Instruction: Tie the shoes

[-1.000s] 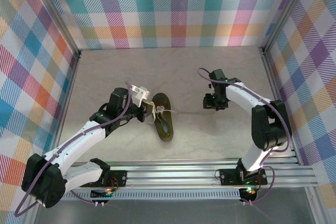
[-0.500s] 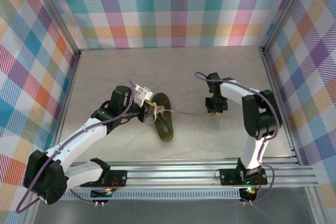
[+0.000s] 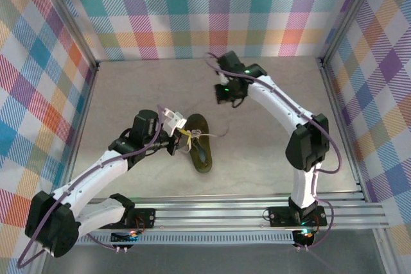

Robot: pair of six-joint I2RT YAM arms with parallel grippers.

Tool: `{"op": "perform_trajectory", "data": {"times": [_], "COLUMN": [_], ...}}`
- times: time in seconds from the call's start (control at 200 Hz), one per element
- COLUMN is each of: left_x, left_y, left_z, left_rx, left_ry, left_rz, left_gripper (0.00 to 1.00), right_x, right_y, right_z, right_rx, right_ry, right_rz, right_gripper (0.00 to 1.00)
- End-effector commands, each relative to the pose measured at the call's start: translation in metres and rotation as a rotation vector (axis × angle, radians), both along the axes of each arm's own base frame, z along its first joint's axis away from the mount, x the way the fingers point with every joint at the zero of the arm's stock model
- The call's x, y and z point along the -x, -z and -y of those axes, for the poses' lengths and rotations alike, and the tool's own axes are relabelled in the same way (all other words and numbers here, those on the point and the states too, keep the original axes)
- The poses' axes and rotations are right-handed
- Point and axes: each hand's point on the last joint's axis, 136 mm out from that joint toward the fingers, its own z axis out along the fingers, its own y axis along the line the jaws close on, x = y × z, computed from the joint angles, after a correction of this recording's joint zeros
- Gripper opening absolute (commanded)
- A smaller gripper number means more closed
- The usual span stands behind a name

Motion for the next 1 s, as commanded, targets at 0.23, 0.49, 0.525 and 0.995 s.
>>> {"op": "perform_trajectory", "data": {"times": [0.23, 0.49, 0.525, 0.995], "left_x": [0.012, 0.008, 0.007, -0.016], "left_y": [-0.016, -0.012, -0.012, -0.023], "left_z": [-0.009, -0.009, -0.009, 0.006], "left_rx": [0.019, 0.030, 0.033, 0.035], "left_ry": [-0.009, -0.040, -0.043, -0.015], "left_rz": [0.114, 0.093, 0.089, -0.038], "left_gripper": [0.00, 0.00, 0.00, 0.00], "right_x": [0.076, 0.073, 0.069, 0.092], "right_y": [0.008, -0.018, -0.027, -0.038], "right_z": [-0.166, -0.155, -0.149, -0.040], "right_rx": [-0.299, -0.323, -0.323, -0.394], "right_ry": [-0.363, -0.367, -0.361, -0.432], "right_rz": [-0.226, -0.157, -0.130, 0.419], "right_gripper": [0.05, 0.43, 0.45, 0.52]}}
